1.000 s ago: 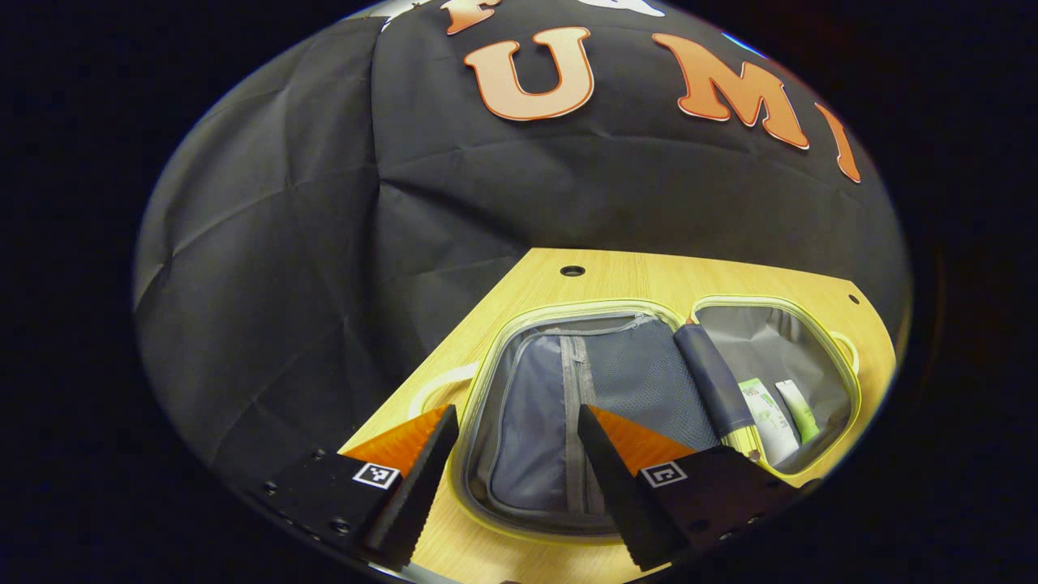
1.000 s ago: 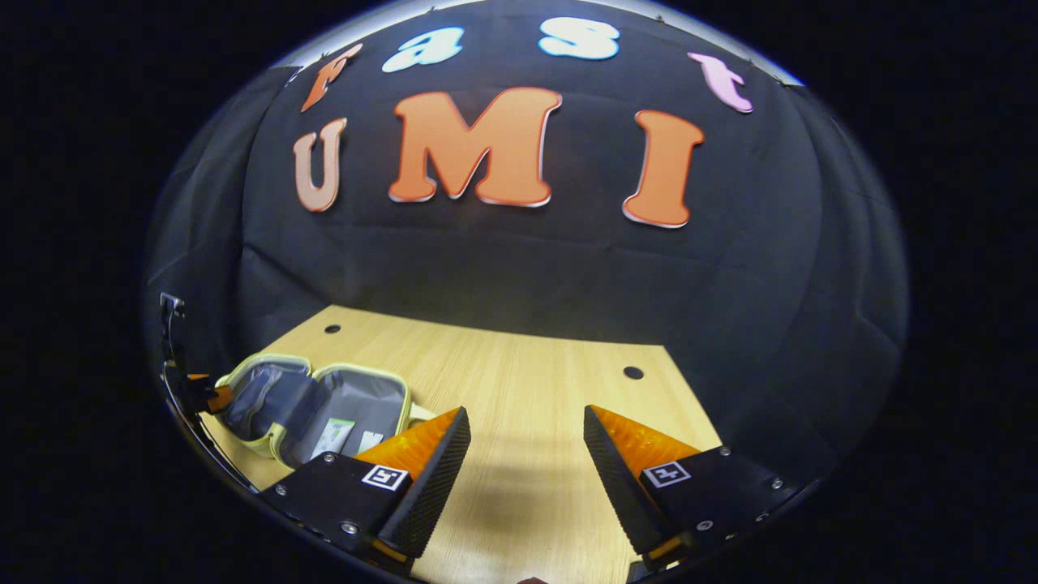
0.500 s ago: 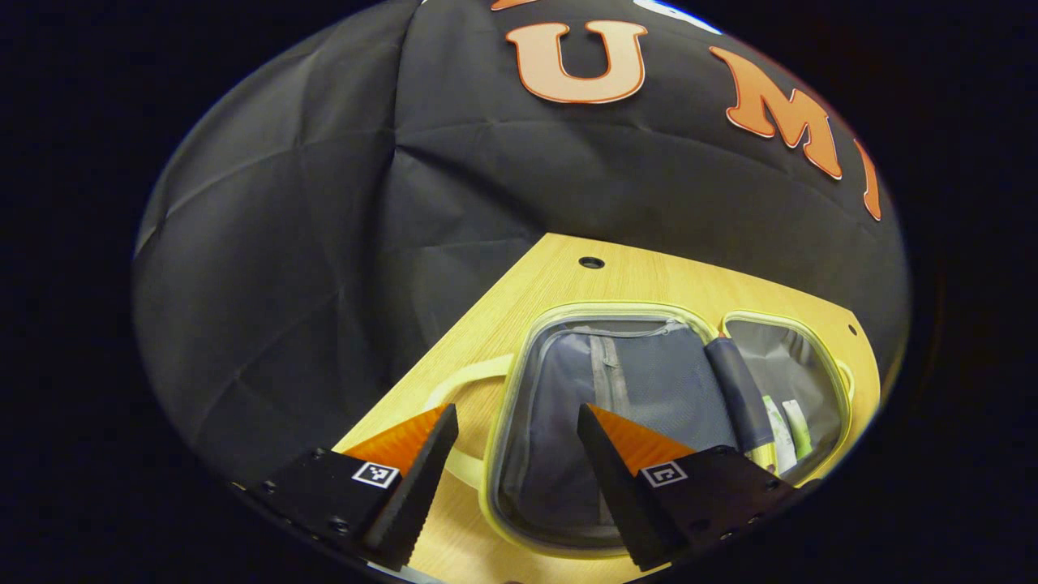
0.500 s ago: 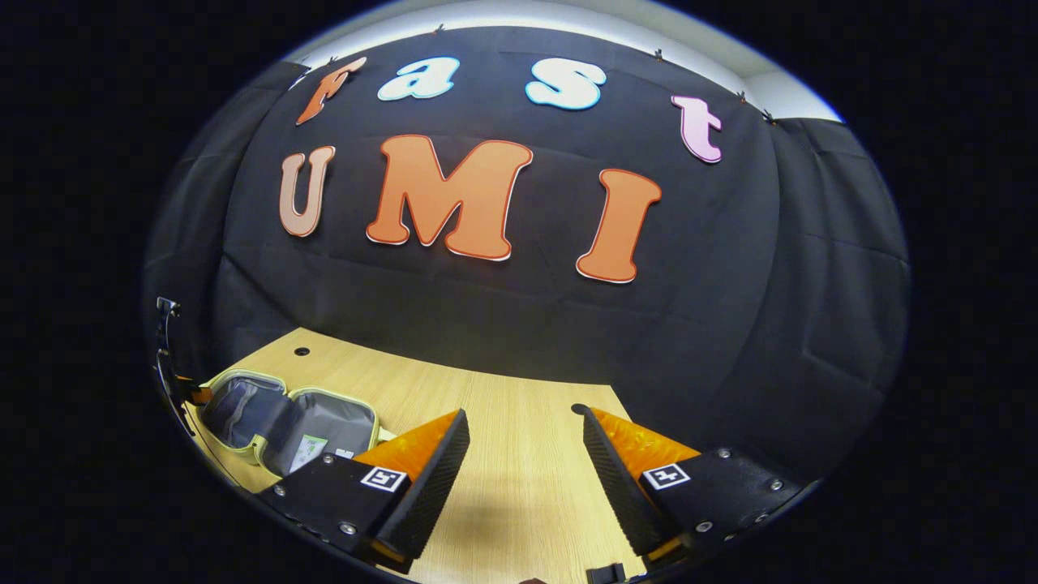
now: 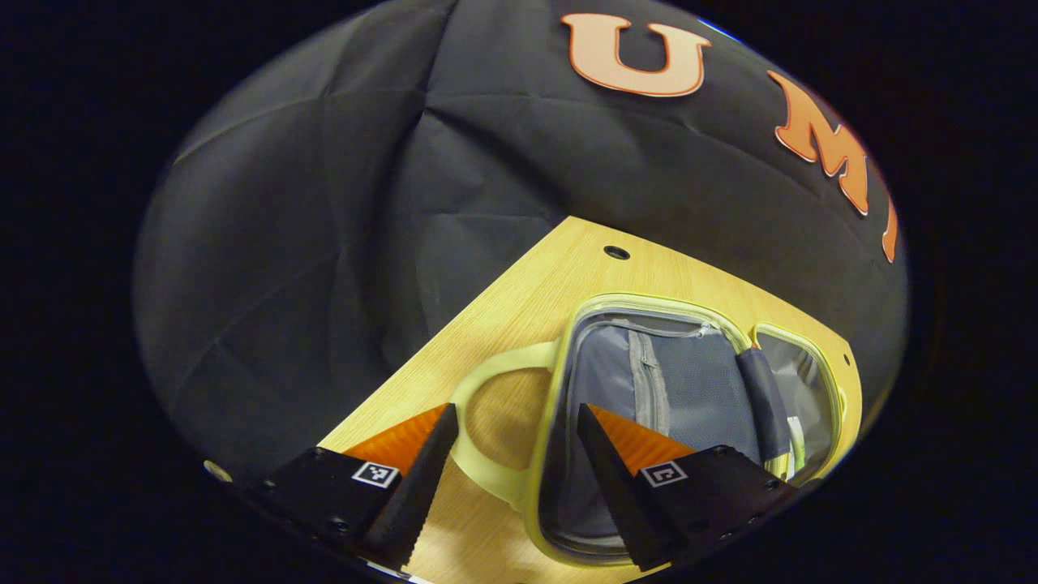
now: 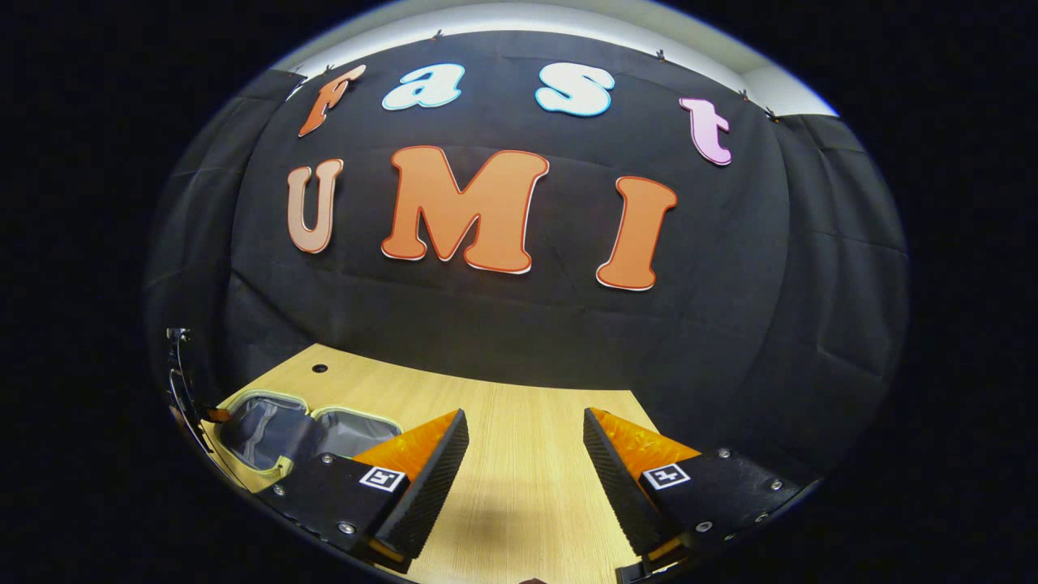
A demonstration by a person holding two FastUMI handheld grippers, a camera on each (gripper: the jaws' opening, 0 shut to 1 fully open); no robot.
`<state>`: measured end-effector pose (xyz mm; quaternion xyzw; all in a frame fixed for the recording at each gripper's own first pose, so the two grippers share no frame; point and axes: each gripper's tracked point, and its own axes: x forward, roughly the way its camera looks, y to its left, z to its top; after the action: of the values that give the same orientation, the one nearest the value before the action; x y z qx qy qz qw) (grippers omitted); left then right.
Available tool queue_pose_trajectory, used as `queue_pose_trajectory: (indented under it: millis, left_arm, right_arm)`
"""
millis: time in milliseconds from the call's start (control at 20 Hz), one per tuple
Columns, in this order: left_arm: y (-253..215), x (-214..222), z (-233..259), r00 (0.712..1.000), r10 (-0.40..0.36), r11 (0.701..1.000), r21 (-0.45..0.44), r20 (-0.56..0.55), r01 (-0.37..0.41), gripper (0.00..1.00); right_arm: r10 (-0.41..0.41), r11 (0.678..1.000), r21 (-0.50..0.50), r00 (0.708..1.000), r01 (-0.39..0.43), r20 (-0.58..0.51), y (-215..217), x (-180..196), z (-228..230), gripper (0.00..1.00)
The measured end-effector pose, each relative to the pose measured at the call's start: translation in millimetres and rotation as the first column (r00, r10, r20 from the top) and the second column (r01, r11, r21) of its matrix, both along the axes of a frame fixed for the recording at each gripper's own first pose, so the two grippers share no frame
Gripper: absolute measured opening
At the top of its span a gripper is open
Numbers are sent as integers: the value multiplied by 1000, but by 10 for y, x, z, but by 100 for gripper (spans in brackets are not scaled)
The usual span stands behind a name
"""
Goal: First open the suitcase, pack the skin care products into it, and then close the suitcase.
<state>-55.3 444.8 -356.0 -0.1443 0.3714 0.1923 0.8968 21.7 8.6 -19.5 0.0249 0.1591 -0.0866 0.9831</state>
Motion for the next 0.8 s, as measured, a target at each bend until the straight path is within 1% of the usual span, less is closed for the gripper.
queue_pose_trajectory:
  millis: [100, 150, 250, 300, 350, 450, 500, 600, 650, 700, 750, 800]
  left_arm:
    - [98, 38, -24, 1000, 11, 1000, -26, 17, -10, 93]
    - [97, 54, -60, 1000, 17, 998, -65, 19, -16, 95]
    - [74, 65, -127, 998, 56, 982, -183, 33, -49, 94]
    - [76, 100, -152, 994, 90, 966, -247, 57, -73, 94]
    - [66, 138, -188, 990, 123, 946, -310, 64, -97, 95]
    - [80, 119, -148, 980, 179, 893, -434, 90, -124, 95]
    - [111, 113, -116, 975, 199, 865, -486, 103, -125, 93]
    - [106, 121, -78, 969, 212, 812, -575, 129, -101, 90]
    - [95, 155, -80, 966, 219, 790, -606, 140, -91, 86]
    - [58, 174, -106, 970, 201, 763, -643, 138, -67, 83]
    - [68, 186, -60, 962, 223, 751, -657, 160, -65, 84]
    - [50, 199, -70, 967, 204, 738, -673, 155, -48, 73]
  right_arm:
    - [15, 1000, -1, 1000, -15, -6, 82, 39, 26, 91]
    - [23, 1000, 2, 1000, -23, -2, 130, 60, 47, 91]
    - [35, 999, 6, 999, -35, -5, 207, 92, 35, 91]
    - [40, 999, 5, 999, -40, -12, 232, 91, 21, 91]
    - [43, 999, 1, 999, -43, -20, 252, 83, 1, 91]
    - [50, 999, -10, 998, -50, -36, 293, 67, -19, 91]
    - [51, 998, -18, 998, -52, -40, 295, 58, -26, 91]
    - [56, 998, -29, 997, -57, -51, 318, 33, -60, 91]
    - [58, 998, -28, 996, -59, -61, 319, 21, -88, 91]
    - [59, 998, -25, 996, -61, -69, 328, 8, -120, 91]
    - [63, 998, -19, 995, -65, -74, 344, 4, -136, 91]
    - [66, 998, -15, 995, -67, -77, 354, 16, -143, 91]
